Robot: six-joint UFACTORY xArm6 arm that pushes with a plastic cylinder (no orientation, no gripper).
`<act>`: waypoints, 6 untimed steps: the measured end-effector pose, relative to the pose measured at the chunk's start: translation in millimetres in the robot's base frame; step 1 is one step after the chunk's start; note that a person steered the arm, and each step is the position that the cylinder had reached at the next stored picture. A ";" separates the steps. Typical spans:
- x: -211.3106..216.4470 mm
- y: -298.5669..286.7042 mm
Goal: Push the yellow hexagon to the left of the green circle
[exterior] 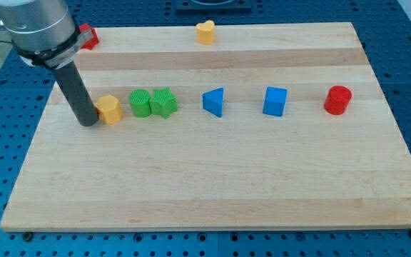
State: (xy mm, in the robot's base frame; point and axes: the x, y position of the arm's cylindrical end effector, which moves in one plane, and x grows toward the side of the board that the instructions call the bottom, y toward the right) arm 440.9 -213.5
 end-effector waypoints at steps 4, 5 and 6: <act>10.6 20.7; -5.1 20.7; -14.3 -24.3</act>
State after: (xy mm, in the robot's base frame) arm 426.6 -237.8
